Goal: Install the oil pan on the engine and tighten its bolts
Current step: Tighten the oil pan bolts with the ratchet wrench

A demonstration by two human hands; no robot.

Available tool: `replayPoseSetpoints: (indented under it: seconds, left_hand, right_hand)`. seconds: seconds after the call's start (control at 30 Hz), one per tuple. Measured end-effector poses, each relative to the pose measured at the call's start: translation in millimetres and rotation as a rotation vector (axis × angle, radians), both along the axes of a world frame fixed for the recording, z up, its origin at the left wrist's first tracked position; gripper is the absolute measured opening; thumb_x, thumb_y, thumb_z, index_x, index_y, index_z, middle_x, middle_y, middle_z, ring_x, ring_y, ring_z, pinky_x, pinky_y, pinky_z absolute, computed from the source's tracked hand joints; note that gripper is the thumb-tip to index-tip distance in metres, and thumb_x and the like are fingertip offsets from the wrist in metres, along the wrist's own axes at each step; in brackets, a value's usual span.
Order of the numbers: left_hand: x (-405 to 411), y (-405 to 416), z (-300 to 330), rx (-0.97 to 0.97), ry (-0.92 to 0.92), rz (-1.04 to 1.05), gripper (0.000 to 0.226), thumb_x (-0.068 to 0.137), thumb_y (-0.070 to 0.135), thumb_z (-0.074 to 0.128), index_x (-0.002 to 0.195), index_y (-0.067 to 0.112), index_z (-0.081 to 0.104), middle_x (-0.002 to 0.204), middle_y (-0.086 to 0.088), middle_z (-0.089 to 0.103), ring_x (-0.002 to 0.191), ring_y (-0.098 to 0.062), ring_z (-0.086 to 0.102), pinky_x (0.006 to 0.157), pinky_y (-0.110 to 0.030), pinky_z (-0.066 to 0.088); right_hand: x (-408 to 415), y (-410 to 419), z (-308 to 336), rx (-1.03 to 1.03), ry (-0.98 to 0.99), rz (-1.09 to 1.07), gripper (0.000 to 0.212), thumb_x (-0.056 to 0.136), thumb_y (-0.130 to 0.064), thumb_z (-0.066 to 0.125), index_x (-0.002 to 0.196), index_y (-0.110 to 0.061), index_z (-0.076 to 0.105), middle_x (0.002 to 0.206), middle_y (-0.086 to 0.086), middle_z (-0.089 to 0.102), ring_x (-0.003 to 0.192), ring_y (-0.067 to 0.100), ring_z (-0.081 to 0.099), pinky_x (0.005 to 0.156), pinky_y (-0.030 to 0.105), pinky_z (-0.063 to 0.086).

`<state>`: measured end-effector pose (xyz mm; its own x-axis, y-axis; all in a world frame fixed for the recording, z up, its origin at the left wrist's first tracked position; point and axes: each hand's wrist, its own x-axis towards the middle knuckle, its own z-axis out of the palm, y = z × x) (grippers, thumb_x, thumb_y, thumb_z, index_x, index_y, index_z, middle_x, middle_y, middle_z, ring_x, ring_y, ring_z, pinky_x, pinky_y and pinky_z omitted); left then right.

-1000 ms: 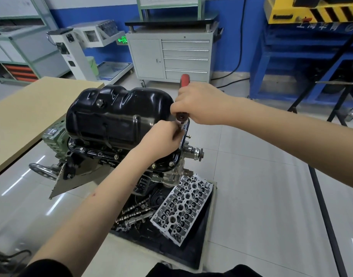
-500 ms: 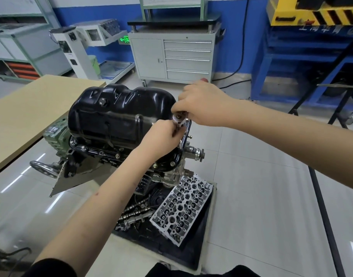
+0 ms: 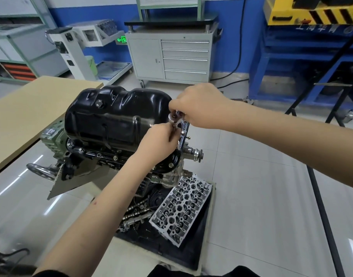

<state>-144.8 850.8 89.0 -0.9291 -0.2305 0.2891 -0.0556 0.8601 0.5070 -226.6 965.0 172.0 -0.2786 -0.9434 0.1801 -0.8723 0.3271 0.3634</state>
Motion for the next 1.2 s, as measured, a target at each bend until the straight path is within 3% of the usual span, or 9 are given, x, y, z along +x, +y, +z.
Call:
replayPoseSetpoints:
  seconds: [0.17, 0.4, 0.57, 0.7, 0.83, 0.93, 1.03, 1.13, 1.2]
  left_hand:
    - [-3.2, -1.4, 1.8, 0.045, 0.027, 0.047, 0.037, 0.091, 0.025, 0.053, 0.059, 0.008, 0.046, 0.063, -0.021, 0.062, 0.064, -0.035, 0.062, 0.06, -0.04, 0.047]
    - [-3.8, 1.9, 4.2, -0.081, -0.04, -0.043, 0.044, 0.094, 0.022, 0.048, 0.053, 0.013, 0.035, 0.048, -0.007, 0.046, 0.047, -0.025, 0.043, 0.048, -0.033, 0.022]
    - [-3.6, 2.3, 1.2, -0.001, 0.01, 0.032, 0.039, 0.092, 0.027, 0.052, 0.064, 0.001, 0.051, 0.057, -0.016, 0.058, 0.054, -0.029, 0.052, 0.055, -0.035, 0.037]
    - [-4.6, 8.4, 1.2, -0.032, 0.018, 0.058, 0.049, 0.091, 0.018, 0.052, 0.05, 0.017, 0.026, 0.044, 0.002, 0.032, 0.042, -0.014, 0.029, 0.05, -0.029, 0.013]
    - [-5.4, 5.4, 3.9, -0.049, 0.003, -0.007, 0.051, 0.093, 0.015, 0.049, 0.049, 0.019, 0.023, 0.043, 0.004, 0.029, 0.041, -0.017, 0.028, 0.047, -0.029, 0.018]
    - [-2.7, 12.4, 3.0, -0.122, -0.019, -0.039, 0.051, 0.093, 0.019, 0.049, 0.05, 0.019, 0.022, 0.046, 0.006, 0.027, 0.044, -0.017, 0.029, 0.046, -0.026, 0.019]
    - [-4.2, 8.2, 0.4, -0.058, -0.003, 0.019, 0.041, 0.094, 0.023, 0.048, 0.058, 0.008, 0.035, 0.051, -0.001, 0.04, 0.051, -0.024, 0.038, 0.052, -0.03, 0.027]
    - [-5.0, 4.6, 2.7, -0.057, 0.003, 0.037, 0.026, 0.093, 0.02, 0.047, 0.071, 0.005, 0.05, 0.062, -0.012, 0.053, 0.059, -0.027, 0.044, 0.055, -0.03, 0.031]
    - [-4.3, 5.9, 2.6, -0.074, 0.012, 0.045, 0.027, 0.093, 0.02, 0.048, 0.068, 0.01, 0.044, 0.061, -0.01, 0.049, 0.059, -0.027, 0.043, 0.055, -0.031, 0.031]
  right_hand:
    - [3.9, 0.1, 2.4, -0.001, -0.255, -0.127, 0.03, 0.079, -0.041, 0.061, 0.096, -0.016, 0.06, 0.067, -0.006, 0.044, 0.083, 0.025, 0.055, 0.047, 0.024, 0.021]
    - [-1.5, 5.4, -2.0, 0.05, 0.114, 0.1, 0.026, 0.088, -0.007, 0.046, 0.111, -0.018, 0.054, 0.104, 0.0, 0.061, 0.103, 0.024, 0.049, 0.076, 0.03, 0.029]
    - [-3.5, 6.0, 0.7, -0.056, -0.237, -0.08, 0.025, 0.08, -0.036, 0.063, 0.095, -0.016, 0.063, 0.079, 0.003, 0.058, 0.086, 0.027, 0.057, 0.048, 0.024, 0.026]
    - [-0.2, 4.0, -2.7, -0.05, -0.473, -0.145, 0.031, 0.074, -0.035, 0.067, 0.084, -0.005, 0.064, 0.067, 0.009, 0.062, 0.079, 0.027, 0.06, 0.049, 0.024, 0.031]
    - [1.8, 6.1, 1.5, 0.018, -0.137, -0.057, 0.009, 0.087, -0.022, 0.053, 0.091, -0.016, 0.058, 0.085, 0.003, 0.06, 0.091, 0.027, 0.054, 0.06, 0.027, 0.029]
    - [-3.8, 12.0, -6.4, 0.032, 0.083, 0.096, 0.026, 0.088, -0.004, 0.043, 0.105, -0.017, 0.057, 0.102, -0.001, 0.063, 0.102, 0.024, 0.048, 0.078, 0.032, 0.035]
    - [-1.6, 13.1, -13.0, -0.105, -0.106, -0.049, 0.017, 0.091, -0.023, 0.051, 0.103, -0.014, 0.058, 0.092, 0.004, 0.064, 0.094, 0.027, 0.054, 0.066, 0.032, 0.038]
    - [7.6, 14.9, -15.2, -0.208, -0.645, -0.174, 0.029, 0.082, -0.036, 0.062, 0.079, -0.007, 0.058, 0.064, 0.006, 0.062, 0.055, 0.015, 0.053, 0.057, 0.029, 0.039]
    - [7.3, 14.8, -12.8, -0.178, -0.634, -0.164, 0.025, 0.081, -0.031, 0.062, 0.071, -0.009, 0.055, 0.058, 0.004, 0.058, 0.049, 0.014, 0.047, 0.048, 0.03, 0.034]
